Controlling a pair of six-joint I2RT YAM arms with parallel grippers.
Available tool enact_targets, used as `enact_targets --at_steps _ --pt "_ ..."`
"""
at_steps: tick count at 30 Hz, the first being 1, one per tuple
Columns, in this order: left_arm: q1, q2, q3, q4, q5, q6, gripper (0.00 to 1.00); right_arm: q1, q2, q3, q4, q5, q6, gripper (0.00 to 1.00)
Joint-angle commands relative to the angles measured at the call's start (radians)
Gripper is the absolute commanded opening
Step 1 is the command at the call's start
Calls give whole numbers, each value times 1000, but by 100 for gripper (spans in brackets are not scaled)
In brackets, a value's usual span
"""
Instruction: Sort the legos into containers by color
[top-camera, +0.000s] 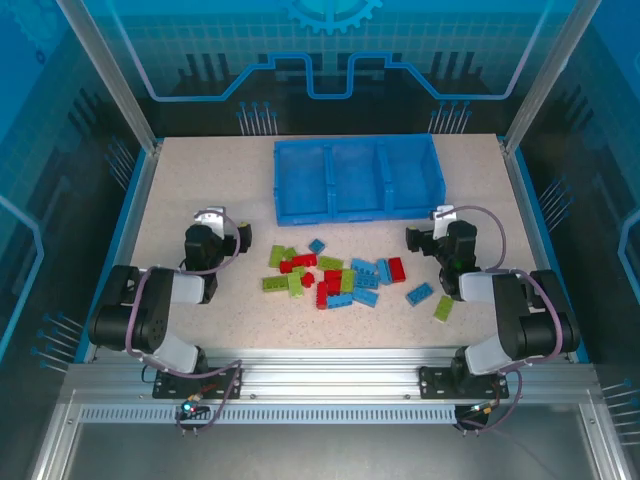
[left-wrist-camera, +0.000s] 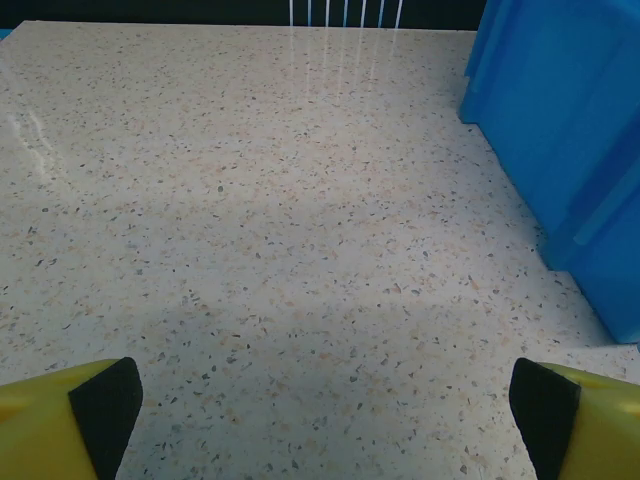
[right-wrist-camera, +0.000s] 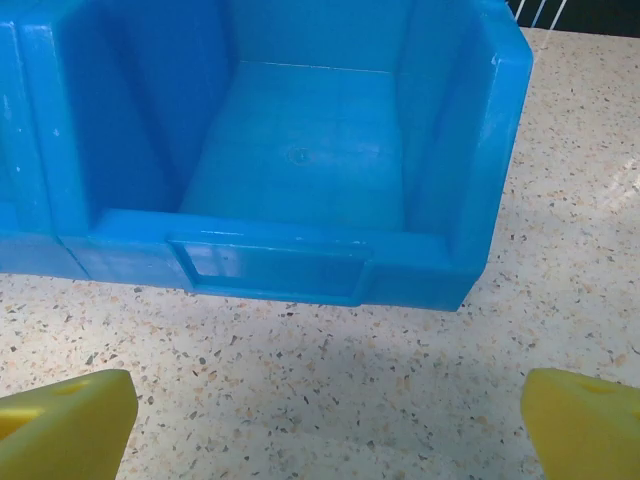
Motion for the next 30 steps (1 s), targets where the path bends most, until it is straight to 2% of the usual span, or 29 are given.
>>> enact_targets --at_steps 1,23,26,28,30 --pt "0 11 18 34 21 -12 99 -2 10 22 28 -15 -8 100" --pt "1 10 19 29 23 -14 99 -6 10 22 29 -22 -7 100" --pt "2 9 19 29 25 -15 99 -5 -31 89 -124 6 4 100" --pt "1 -23 42 -34 29 -13 99 -11 -73 216 -416 55 57 100" --pt "-1 -101 107 -240 31 -22 99 -13 -91 342 -698 111 125 99"
